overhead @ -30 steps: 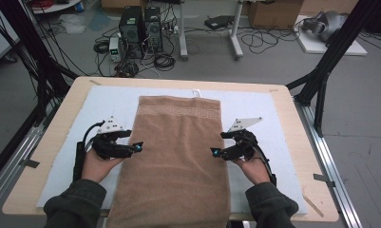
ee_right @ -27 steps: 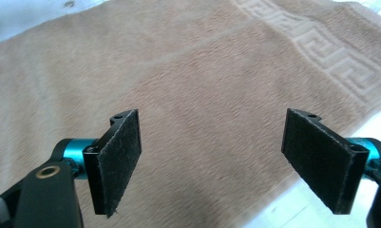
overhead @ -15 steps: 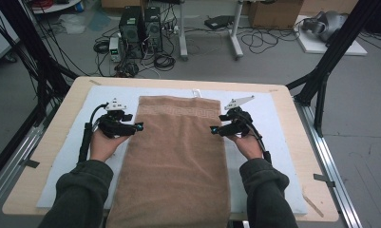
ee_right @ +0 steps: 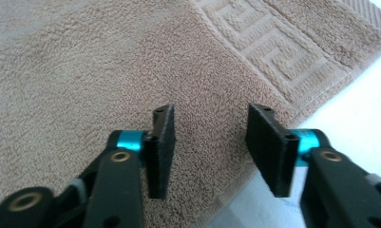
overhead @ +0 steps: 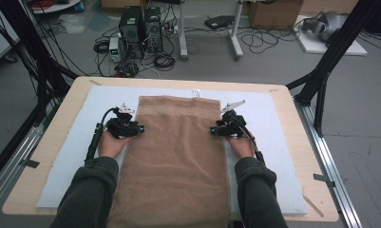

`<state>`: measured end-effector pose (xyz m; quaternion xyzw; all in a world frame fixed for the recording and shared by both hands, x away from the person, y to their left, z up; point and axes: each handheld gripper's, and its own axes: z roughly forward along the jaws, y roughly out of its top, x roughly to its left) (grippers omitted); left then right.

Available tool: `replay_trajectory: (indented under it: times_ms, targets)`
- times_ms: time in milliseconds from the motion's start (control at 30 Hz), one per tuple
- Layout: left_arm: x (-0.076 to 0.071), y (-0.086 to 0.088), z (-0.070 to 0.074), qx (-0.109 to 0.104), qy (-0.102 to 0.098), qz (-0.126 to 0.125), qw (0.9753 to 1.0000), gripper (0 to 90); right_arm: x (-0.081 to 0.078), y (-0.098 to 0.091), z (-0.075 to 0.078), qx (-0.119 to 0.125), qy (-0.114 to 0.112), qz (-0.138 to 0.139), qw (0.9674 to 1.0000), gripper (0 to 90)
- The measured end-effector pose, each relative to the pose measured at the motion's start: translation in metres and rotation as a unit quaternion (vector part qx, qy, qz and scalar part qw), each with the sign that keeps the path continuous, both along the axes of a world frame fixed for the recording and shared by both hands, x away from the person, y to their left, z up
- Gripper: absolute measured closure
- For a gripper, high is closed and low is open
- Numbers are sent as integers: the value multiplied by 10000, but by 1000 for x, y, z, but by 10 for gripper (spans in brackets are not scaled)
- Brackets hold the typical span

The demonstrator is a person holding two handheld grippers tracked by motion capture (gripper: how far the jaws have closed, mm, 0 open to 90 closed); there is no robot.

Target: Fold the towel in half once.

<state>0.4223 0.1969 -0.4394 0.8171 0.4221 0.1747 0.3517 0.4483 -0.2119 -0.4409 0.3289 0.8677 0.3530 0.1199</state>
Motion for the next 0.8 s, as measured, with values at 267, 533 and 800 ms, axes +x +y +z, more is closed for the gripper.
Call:
replay_trajectory:
  times_ms: [267,533,800]
  targets:
    - [1,3,1,-173,101,-10,9998,854,3,-3,1,250,234,123,9993,836]
    - [-11,18,25,-607,-126,-136,9980,860,-5,-15,28,669,80,153,9976,839]
    - [-47,25,58,-618,-540,-500,9954,861,-30,-21,63,965,23,526,9939,838]
